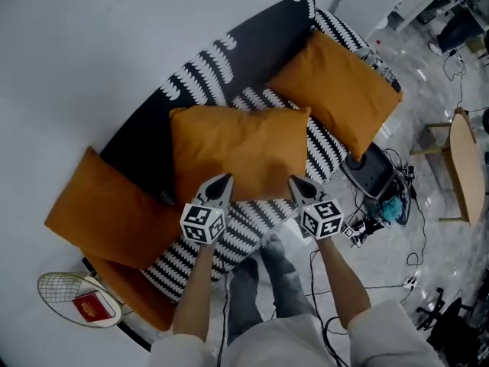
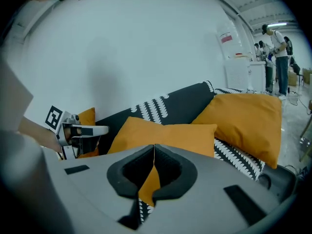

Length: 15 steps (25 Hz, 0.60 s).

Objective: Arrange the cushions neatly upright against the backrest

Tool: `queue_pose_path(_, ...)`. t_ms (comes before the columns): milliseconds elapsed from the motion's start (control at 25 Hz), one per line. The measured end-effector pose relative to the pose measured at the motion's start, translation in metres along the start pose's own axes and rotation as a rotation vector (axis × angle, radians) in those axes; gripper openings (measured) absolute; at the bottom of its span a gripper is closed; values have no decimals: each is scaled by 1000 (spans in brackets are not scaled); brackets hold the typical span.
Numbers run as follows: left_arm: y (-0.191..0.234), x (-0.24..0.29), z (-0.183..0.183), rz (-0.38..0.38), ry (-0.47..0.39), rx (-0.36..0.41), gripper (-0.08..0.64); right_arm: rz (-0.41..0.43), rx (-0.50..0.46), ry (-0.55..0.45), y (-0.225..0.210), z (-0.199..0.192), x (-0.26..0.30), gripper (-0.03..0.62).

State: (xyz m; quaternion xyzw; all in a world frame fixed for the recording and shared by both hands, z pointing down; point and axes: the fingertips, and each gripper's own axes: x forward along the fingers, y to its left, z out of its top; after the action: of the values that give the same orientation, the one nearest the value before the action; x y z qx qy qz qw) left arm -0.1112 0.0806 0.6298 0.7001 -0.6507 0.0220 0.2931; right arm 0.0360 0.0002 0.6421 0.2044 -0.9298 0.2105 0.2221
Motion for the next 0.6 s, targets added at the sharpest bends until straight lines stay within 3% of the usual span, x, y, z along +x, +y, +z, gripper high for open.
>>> queue_pose_path(520,38,6,-30,42,41,-92,38,53,-18,72,10,-2,58,30)
queue_pose_path(560,41,7,-33,44,40,-106,51,62,-23,80,9,-2,64,31)
queue_pose_path(600,44,9,-35,50,45,-117,133,73,-29,91,8,-1,72,36)
